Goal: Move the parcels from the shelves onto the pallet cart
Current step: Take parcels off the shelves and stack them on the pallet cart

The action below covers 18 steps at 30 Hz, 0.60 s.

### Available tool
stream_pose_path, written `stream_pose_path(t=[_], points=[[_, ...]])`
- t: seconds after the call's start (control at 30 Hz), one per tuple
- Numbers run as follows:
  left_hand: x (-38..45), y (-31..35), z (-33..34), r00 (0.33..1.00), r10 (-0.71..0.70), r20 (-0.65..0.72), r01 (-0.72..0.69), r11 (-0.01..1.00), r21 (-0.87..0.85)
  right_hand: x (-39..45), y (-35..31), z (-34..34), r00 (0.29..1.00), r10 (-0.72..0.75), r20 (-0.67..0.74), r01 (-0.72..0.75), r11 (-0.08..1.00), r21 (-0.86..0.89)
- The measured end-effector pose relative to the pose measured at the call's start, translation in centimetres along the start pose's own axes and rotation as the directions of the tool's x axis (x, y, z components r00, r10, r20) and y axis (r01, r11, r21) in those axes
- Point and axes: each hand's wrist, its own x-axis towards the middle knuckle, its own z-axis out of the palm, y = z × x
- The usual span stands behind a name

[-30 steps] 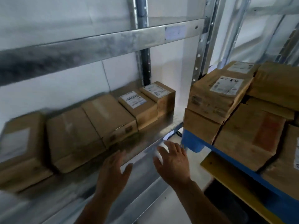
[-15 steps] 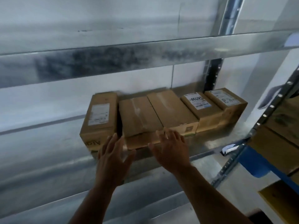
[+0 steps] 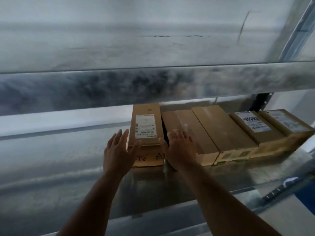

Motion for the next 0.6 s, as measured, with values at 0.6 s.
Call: stream_pose_path(t=[0.6], points=[[0.7,-4.3,-0.8,0.941,-0.044,0.334,0.219,0.834,-0.506,-0.7,-4.4,1.3,0.840,0.226,0.492,-0.529,0.538,0.656]])
